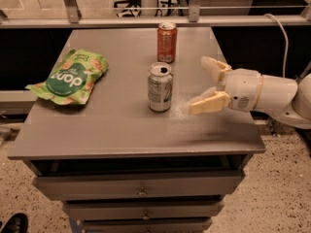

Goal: Place 7up can upright

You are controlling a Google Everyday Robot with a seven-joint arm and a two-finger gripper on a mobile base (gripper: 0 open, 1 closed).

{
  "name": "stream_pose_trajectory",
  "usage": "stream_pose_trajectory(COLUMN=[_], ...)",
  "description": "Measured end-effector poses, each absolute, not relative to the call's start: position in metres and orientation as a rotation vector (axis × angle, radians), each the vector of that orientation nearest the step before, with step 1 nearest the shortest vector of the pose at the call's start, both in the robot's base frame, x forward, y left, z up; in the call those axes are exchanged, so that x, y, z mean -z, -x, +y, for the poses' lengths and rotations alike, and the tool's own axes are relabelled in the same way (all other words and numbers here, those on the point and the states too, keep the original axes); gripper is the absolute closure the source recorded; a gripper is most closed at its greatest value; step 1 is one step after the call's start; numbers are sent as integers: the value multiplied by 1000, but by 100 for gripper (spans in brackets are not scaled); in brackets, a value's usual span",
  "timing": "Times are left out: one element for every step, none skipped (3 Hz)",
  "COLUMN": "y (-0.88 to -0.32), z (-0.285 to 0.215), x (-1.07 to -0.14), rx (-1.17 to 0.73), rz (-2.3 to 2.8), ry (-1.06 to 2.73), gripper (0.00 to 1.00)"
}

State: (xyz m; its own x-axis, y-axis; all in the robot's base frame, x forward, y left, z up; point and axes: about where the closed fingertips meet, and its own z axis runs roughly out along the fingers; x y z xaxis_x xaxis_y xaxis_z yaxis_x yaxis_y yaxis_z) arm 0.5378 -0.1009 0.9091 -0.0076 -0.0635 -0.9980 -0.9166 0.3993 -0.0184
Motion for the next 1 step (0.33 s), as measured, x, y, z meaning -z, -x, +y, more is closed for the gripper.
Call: stream_pose_trajectory(y=[-541], z=[-93], x=[-908], rx=[-866], rz=[1410], ry=[938], gripper=[0])
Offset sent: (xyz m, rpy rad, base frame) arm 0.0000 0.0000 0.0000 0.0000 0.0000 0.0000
